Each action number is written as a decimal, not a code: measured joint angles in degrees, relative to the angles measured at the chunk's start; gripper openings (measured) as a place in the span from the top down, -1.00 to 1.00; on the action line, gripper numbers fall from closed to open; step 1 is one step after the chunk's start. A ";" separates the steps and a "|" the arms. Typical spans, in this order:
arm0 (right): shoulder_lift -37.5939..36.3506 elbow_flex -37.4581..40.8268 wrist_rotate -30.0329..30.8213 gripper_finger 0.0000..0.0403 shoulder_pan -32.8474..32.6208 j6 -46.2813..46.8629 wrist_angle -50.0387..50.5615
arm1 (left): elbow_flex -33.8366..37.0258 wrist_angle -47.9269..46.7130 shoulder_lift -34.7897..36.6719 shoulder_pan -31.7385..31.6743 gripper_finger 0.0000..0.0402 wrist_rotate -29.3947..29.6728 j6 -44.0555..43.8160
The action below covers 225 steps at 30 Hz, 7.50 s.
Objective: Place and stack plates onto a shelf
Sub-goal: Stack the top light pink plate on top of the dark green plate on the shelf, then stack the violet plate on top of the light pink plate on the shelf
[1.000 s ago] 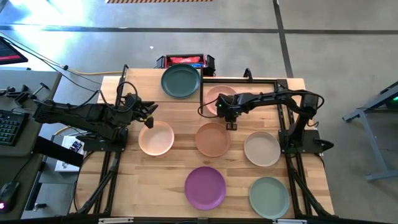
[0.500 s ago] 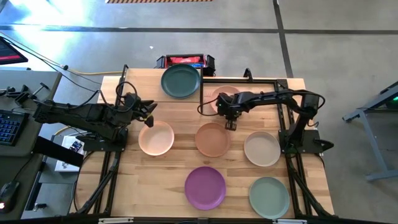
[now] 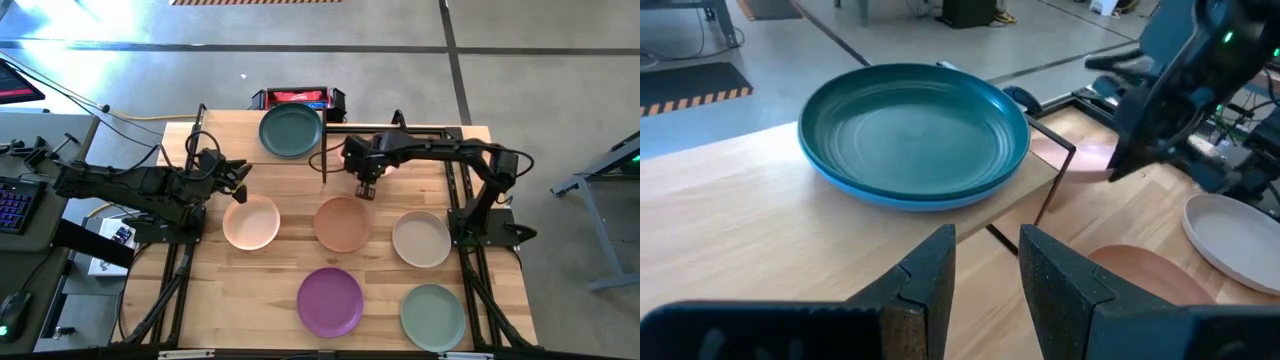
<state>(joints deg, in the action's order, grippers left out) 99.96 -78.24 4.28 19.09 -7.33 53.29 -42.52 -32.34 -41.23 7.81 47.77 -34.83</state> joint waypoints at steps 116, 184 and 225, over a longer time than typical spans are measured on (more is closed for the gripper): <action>14.80 -29.61 1.54 0.75 -2.60 -39.70 -17.52 | 0.04 0.35 -2.09 0.02 0.48 -3.78 -4.13; 1.40 -29.70 2.49 0.66 -12.91 26.28 13.37 | 0.00 -0.02 -2.12 0.02 0.48 -8.81 7.07; 2.10 -29.65 11.86 0.66 -25.83 40.76 34.78 | 0.00 36.52 -43.48 9.80 0.48 -42.26 -21.84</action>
<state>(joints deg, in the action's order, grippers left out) 102.06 -107.90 16.14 -6.74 33.43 88.07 -42.52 4.18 -84.72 17.62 5.51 -56.67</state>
